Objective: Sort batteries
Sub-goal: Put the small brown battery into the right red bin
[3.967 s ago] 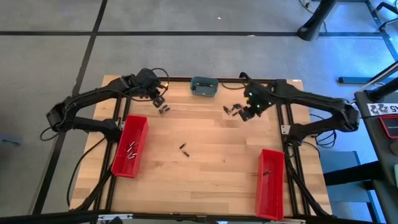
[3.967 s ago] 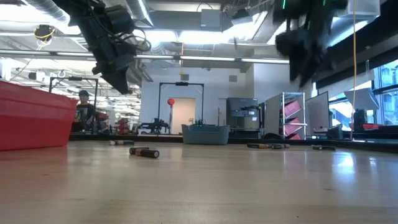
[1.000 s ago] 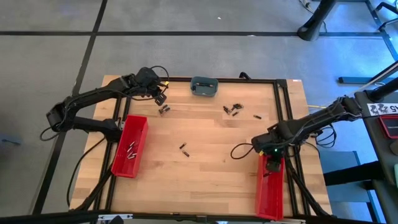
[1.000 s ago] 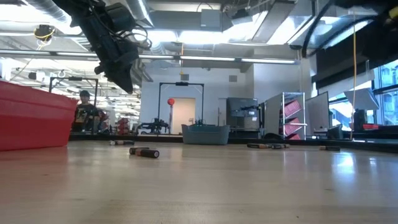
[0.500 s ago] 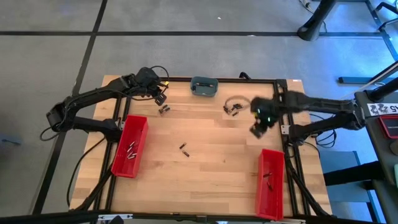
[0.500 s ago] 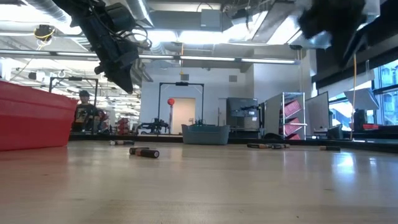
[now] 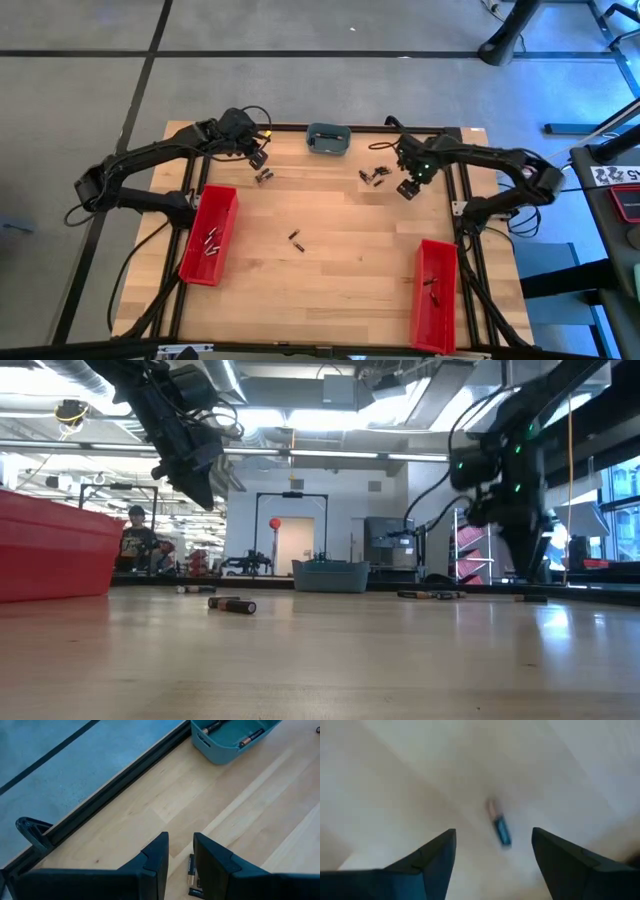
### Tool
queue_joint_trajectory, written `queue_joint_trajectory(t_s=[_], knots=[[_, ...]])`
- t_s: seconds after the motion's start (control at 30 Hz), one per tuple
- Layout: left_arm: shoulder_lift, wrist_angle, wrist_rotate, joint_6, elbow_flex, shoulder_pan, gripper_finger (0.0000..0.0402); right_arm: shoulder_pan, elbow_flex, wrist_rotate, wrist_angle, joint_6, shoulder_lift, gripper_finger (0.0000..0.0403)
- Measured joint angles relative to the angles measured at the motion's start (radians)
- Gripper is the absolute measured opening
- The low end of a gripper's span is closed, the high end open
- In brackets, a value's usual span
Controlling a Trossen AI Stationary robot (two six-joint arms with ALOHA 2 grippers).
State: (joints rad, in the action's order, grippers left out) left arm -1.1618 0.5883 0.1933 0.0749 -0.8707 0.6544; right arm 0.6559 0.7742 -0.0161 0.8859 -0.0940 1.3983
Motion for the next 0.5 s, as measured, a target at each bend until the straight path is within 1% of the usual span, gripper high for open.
queue_joint_trajectory(t_s=[0.1,0.17,0.23,0.33,0.5], knots=[[0.000,0.002,0.000,0.014,0.000,0.000,0.0082,-0.001,-0.013,0.052,-0.072,0.019,0.072,0.0260],[0.000,0.002,0.000,0.026,0.000,0.000,0.0082,-0.001,-0.013,0.097,-0.082,0.021,0.117,0.0249],[0.000,0.002,0.000,0.031,0.000,0.000,0.0082,-0.001,-0.011,0.115,-0.077,0.029,0.151,0.0232],[0.000,0.002,0.000,0.034,0.000,0.000,0.0082,-0.002,-0.010,0.117,-0.067,0.061,0.188,0.0196],[0.000,0.002,0.000,0.035,0.000,0.000,0.0082,-0.002,-0.011,0.079,-0.082,0.111,0.205,0.0113]])
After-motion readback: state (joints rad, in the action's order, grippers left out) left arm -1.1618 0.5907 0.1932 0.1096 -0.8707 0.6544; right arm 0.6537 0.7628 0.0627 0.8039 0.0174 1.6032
